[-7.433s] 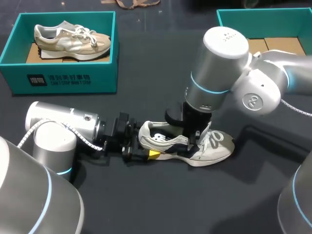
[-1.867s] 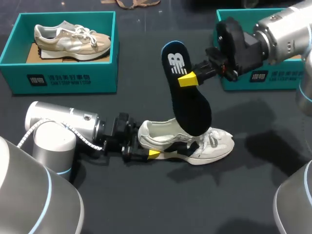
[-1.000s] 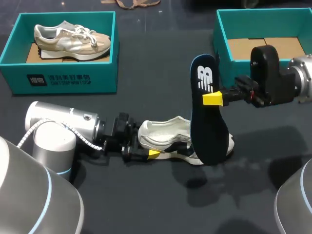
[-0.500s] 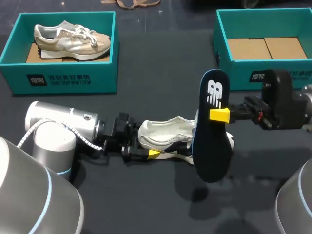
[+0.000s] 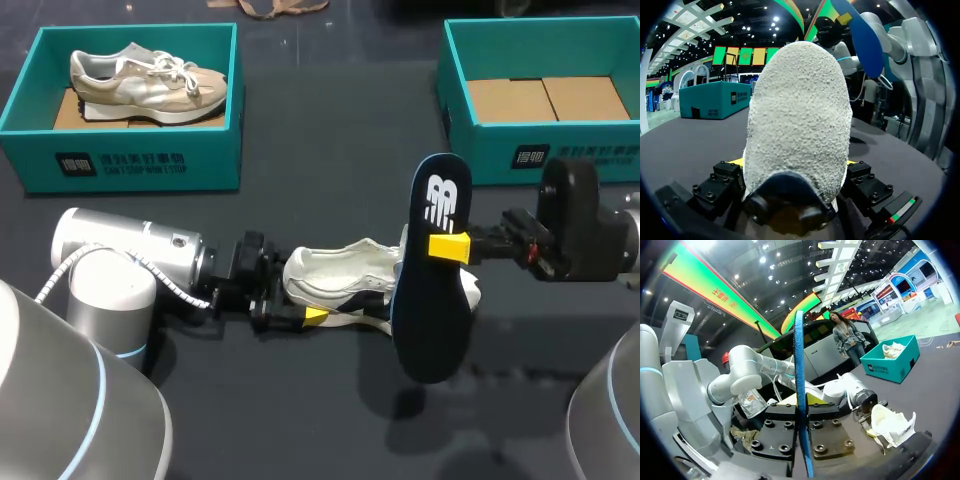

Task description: Take the shoe out of the shoebox, open the shoe tongue, remove and reinsert the insole, then place the shoe into the shoebox

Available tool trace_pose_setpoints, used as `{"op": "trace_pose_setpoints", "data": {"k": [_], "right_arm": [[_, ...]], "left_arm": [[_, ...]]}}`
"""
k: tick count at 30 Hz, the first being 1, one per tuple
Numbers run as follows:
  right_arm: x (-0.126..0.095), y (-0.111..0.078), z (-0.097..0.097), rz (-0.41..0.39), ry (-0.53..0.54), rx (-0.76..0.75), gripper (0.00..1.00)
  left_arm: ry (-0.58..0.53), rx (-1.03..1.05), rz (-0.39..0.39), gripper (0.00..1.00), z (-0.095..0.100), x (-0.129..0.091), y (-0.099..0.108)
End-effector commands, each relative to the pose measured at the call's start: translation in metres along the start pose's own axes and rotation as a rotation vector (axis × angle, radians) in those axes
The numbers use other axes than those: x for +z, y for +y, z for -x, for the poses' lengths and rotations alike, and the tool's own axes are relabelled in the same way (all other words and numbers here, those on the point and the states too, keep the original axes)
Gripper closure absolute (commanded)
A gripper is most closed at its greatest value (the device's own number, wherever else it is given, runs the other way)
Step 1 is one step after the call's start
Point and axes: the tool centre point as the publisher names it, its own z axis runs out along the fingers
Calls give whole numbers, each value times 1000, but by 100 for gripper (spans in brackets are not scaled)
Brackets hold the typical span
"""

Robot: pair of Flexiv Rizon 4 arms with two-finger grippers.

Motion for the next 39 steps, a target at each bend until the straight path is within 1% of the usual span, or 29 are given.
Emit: {"op": "trace_pose_setpoints", "data": {"k": [1,3,8,13,17,24,26,27,28,29,30,39], "right_arm": [[1,-1,-2,0,-5,1,100],[1,-1,-2,0,-5,1,100],[1,-1,-2,0,-5,1,100],[1,-1,-2,0,-5,1,100],[1,-1,-2,0,-5,1,100],[1,-1,-2,0,-5,1,100],[1,-1,-2,0,-5,1,100],[1,-1,-2,0,-5,1,100],[1,-1,-2,0,-5,1,100],[1,-1,-2,0,-5,1,100],[1,-1,-2,0,-5,1,100],[1,-1,-2,0,-5,1,100]], "left_arm": [[6,-7,25,73,-2,-2,0],[1,-1,43,0,-4,-3,0],[-12,-13,87,0,-6,-11,0],[-45,-21,147,0,-3,-20,1],[-61,-35,201,0,0,-31,-5],[-18,-22,331,0,-2,-46,-21],[1,-7,409,0,-5,-48,-23],[10,-10,464,0,-6,-50,-24],[26,11,544,0,-7,-51,-24],[47,57,644,0,-10,-54,-25],[45,136,751,0,-11,-59,-27],[45,136,751,0,-11,-59,-27]]}}
